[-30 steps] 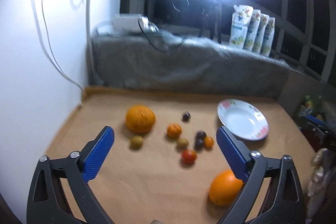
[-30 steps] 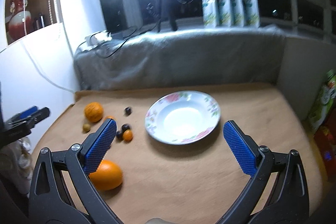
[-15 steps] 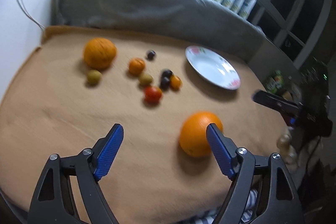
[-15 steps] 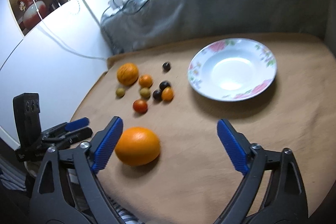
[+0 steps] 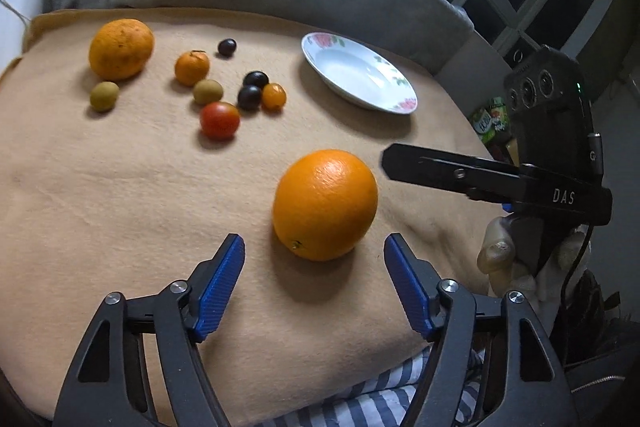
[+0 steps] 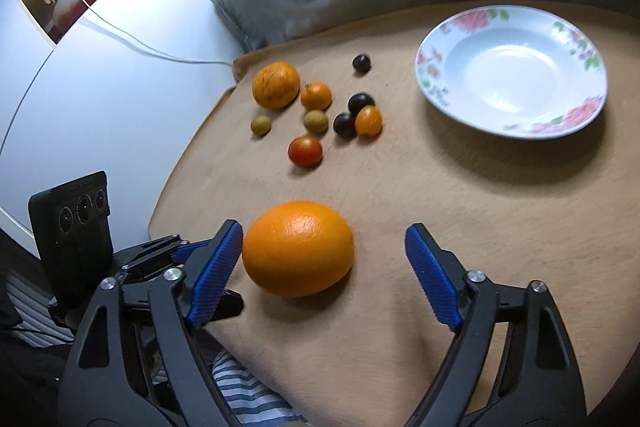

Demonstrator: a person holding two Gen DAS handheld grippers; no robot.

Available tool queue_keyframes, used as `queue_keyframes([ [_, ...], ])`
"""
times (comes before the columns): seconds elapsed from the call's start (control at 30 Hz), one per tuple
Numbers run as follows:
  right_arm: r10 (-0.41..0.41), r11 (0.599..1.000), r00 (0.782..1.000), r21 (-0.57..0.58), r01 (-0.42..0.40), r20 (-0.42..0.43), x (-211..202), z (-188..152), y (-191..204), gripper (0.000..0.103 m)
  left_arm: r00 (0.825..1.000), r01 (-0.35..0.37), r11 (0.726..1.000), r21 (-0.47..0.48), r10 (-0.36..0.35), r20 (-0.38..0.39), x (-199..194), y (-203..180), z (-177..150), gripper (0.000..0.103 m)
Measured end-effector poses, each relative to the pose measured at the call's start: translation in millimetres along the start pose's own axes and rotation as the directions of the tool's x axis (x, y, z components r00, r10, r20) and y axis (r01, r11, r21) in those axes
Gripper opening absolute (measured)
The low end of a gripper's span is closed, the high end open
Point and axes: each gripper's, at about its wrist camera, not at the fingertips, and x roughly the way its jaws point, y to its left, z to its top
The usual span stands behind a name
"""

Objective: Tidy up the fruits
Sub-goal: 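Move the right tool to the large navel orange and close around it, then carry the navel orange with the right tool onto the white plate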

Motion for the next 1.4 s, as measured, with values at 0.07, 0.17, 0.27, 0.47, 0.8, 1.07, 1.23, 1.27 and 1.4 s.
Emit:
queue_keyframes([
  [0.07, 0.015, 1.0, 1.0, 0.002, -0.015, -0.014, 5, -1, 0, 0.082, 1.0, 0.006, 1.0, 0.003, -0.006, -0.009, 6, 0, 0, 0.065],
  [0.17, 0.033, 0.999, 0.999, -0.001, -0.033, -0.033, 12, -2, 2, 0.082, 1.0, 0.012, 1.0, 0.005, -0.012, -0.018, 11, 0, 0, 0.064],
  [0.27, 0.044, 0.999, 0.998, -0.007, -0.045, -0.048, 16, -3, 4, 0.082, 1.0, 0.016, 1.0, 0.006, -0.016, -0.026, 15, 0, 0, 0.061],
  [0.47, 0.051, 0.999, 0.996, -0.007, -0.051, -0.079, 26, -4, 4, 0.082, 0.999, 0.017, 1.0, 0.006, -0.016, -0.033, 17, 0, 2, 0.055],
  [0.8, 0.077, 0.997, 0.992, 0.0, -0.078, -0.1, 31, -5, 5, 0.076, 0.999, 0.008, 1.0, 0.014, -0.007, -0.044, 21, 0, 2, 0.05],
  [1.07, 0.072, 0.997, 0.993, -0.002, -0.073, -0.089, 30, -5, 5, 0.075, 0.999, 0.005, 1.0, 0.017, -0.004, -0.045, 20, -2, 4, 0.05],
  [1.23, 0.057, 0.998, 0.996, -0.015, -0.059, -0.071, 23, -5, 6, 0.075, 0.999, 0.011, 1.0, 0.022, -0.01, -0.042, 20, -4, 8, 0.05],
  [1.27, 0.057, 0.998, 0.996, -0.016, -0.058, -0.067, 21, -5, 5, 0.075, 0.999, 0.012, 1.0, 0.026, -0.011, -0.04, 20, -5, 9, 0.05],
  [1.4, 0.049, 0.999, 0.998, -0.014, -0.05, -0.043, 12, -1, 0, 0.075, 0.999, 0.019, 0.999, 0.045, -0.018, -0.032, 22, -11, 17, 0.05],
])
